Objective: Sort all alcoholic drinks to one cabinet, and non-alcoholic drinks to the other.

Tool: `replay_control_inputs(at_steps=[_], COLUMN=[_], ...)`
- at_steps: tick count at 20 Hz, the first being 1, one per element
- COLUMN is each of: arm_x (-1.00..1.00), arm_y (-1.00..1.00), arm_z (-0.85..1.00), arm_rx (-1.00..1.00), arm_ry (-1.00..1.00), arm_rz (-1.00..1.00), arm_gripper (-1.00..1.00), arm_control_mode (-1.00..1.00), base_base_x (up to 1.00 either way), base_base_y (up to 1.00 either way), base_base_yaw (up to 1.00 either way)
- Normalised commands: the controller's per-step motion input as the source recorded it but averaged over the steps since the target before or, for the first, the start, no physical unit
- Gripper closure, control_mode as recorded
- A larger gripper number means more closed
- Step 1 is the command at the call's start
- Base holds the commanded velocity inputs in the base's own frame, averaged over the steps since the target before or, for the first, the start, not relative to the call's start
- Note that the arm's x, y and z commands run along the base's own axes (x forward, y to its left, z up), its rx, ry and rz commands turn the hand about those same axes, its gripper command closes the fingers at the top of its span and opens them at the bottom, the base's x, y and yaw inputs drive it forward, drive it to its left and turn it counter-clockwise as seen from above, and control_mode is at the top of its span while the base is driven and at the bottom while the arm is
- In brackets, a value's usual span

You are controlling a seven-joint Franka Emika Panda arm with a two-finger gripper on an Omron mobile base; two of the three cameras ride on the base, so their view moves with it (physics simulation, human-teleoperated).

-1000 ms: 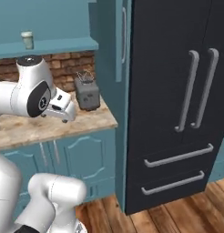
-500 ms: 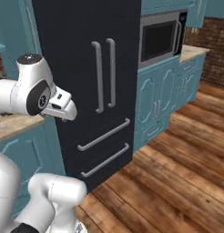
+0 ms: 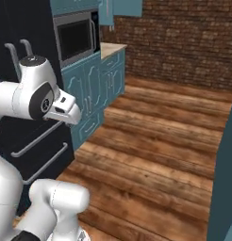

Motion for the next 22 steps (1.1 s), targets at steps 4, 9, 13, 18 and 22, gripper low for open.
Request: replay_control_inputs(at_steps=[4, 9, 13, 18, 22], arm_x=[0.0, 0.0, 0.0, 0.0, 0.0], arm_y=[0.0, 0.0, 0.0, 0.0, 0.0], arm_z=[0.0, 0.0, 0.0, 0.0, 0.0], arm_rx=[0.0, 0.0, 0.0, 0.0, 0.0], arm_ry=[0.0, 0.0, 0.0, 0.0, 0.0], arm_rz=[0.0, 0.0, 0.0, 0.0, 0.0], arm_gripper=[-1.0, -1.0, -1.0, -1.0, -1.0], arm_control_mode=[1.0, 1.0, 1.0, 1.0, 1.0], base_base_x=[0.82, 1.0, 1.0, 1.0, 1.0], base_base_y=[-0.42, -0.34, -0.4, -0.51, -0.53], base_base_yaw=[-0.38, -0.21, -0.12, -0.08, -0.05])
